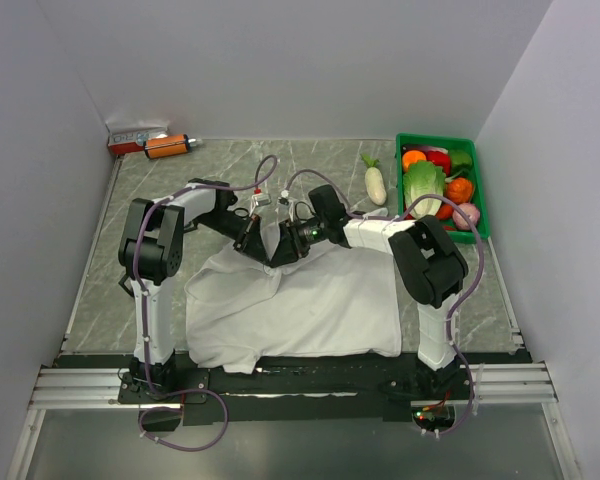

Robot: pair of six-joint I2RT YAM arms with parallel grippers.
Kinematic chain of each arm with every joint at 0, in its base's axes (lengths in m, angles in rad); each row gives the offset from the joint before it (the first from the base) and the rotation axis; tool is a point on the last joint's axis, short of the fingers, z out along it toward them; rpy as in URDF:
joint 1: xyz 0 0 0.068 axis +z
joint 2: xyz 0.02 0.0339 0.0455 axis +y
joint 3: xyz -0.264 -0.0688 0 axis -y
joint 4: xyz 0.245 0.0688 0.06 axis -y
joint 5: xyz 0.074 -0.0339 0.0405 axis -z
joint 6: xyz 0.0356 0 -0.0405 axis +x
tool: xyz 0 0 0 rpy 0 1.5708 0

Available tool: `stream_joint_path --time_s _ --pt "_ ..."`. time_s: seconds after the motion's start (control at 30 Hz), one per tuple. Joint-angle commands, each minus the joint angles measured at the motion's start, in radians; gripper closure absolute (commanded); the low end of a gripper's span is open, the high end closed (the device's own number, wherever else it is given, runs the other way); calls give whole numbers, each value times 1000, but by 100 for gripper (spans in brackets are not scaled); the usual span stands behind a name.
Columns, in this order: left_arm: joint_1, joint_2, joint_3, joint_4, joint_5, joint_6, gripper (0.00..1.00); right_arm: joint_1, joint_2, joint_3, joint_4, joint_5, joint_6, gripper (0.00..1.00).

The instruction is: Remove the brooch from the garment

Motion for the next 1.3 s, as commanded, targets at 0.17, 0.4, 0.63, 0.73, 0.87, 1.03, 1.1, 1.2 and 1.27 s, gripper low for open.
stream_joint_path --time_s 0.17,0.4,0.63,0.73,0.87,1.03,1.1,1.2,1.27 --pt "5 -57 2 9 41 4 99 -7 17 52 1 2 -6 63" --pt "3 -57 6 3 47 -3 99 -4 23 71 -33 32 -37 67" --pt "3 -51 18 -6 65 -10 99 1 22 77 -70 52 -69 69" --pt "3 -49 18 -5 68 -11 99 1 20 75 -62 35 -74 69" --pt "5 -47 21 -6 70 -11 99 7 20 81 -70 35 -83 68" --pt "3 -44 27 -13 76 -16 99 14 28 92 -91 53 -103 69" --pt "3 -43 27 -11 76 -17 99 16 28 92 -87 56 -97 71" --pt "5 -46 26 -11 85 -20 99 16 33 103 -99 68 -109 73" --pt "3 -46 24 -8 93 -29 99 17 37 112 -108 72 -126 73"
